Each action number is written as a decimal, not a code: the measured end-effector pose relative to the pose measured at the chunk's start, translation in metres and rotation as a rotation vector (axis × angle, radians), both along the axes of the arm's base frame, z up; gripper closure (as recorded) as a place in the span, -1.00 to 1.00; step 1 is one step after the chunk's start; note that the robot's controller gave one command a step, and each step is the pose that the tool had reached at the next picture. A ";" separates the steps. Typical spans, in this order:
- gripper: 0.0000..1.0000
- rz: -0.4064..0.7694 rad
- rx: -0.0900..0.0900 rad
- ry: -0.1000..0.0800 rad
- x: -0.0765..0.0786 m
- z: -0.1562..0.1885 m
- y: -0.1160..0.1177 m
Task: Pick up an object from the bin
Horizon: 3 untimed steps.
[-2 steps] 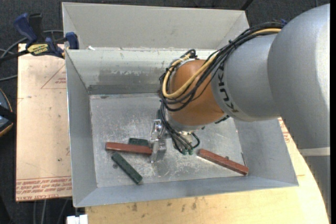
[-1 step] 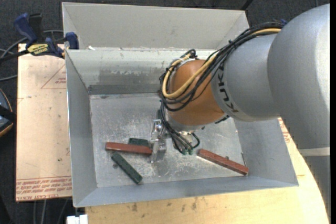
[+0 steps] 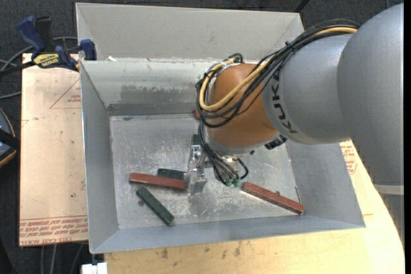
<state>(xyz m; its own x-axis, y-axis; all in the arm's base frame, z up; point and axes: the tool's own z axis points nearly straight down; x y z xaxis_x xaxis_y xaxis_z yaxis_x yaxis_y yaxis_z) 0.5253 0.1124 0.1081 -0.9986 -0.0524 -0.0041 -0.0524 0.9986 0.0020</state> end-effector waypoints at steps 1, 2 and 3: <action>-1.00 -0.009 -0.001 0.002 -0.006 0.023 0.009; -1.00 -0.010 -0.001 0.002 -0.006 0.023 0.008; 1.00 -0.049 0.005 -0.020 0.019 -0.032 0.017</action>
Offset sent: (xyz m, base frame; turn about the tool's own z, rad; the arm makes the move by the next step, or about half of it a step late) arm 0.0000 0.0000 0.0000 0.0000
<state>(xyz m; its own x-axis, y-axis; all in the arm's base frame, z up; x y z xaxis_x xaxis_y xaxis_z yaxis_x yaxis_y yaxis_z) 0.5443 0.1293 0.0761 -0.9997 -0.0036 -0.0238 -0.0037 1.0000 0.0068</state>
